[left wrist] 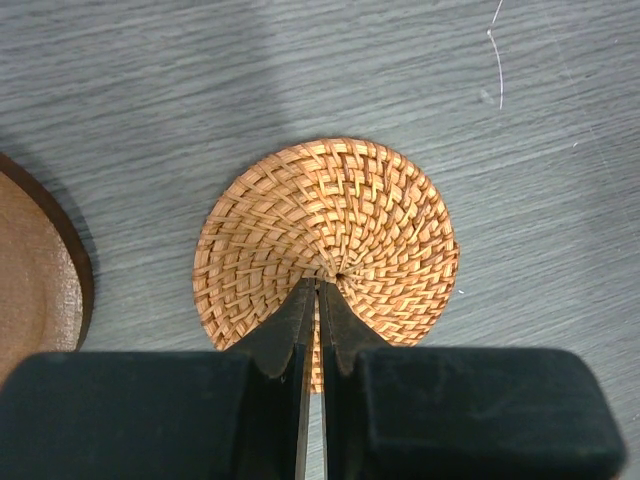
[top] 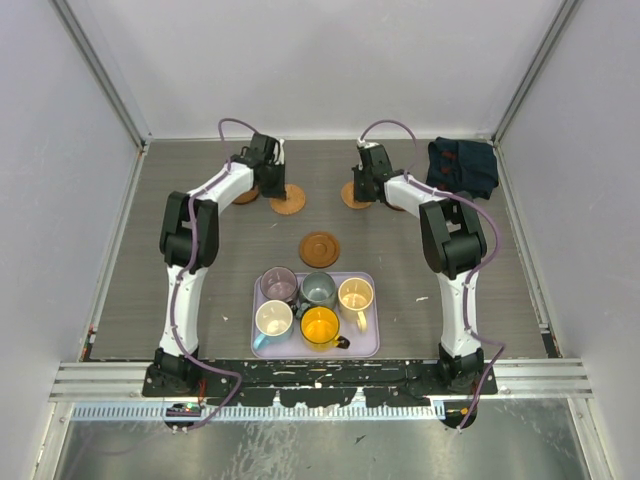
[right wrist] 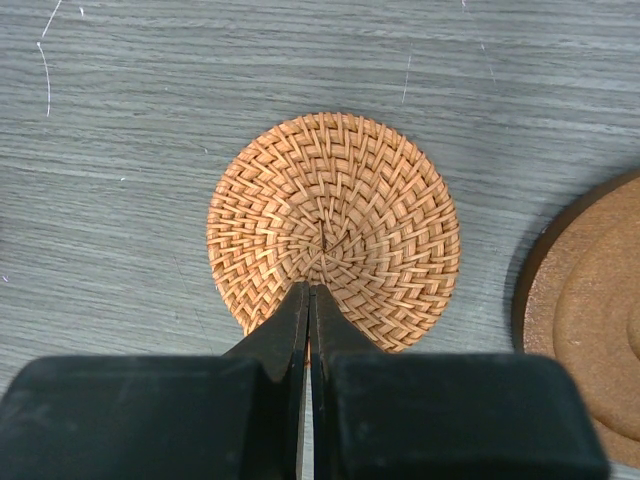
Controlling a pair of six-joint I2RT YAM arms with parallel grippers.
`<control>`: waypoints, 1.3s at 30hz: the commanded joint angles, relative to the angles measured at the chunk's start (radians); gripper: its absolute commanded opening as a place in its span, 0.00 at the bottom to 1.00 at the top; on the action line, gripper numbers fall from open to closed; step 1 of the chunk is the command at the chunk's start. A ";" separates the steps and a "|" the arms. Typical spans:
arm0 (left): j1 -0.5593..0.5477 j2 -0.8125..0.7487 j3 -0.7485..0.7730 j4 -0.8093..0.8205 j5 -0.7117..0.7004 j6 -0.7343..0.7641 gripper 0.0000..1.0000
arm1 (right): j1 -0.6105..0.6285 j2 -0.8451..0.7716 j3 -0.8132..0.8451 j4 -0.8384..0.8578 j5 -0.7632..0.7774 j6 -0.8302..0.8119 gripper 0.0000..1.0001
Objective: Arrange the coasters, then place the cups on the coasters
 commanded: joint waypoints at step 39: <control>0.028 -0.030 0.113 0.062 0.031 -0.044 0.09 | 0.016 -0.147 -0.002 -0.030 -0.019 -0.058 0.24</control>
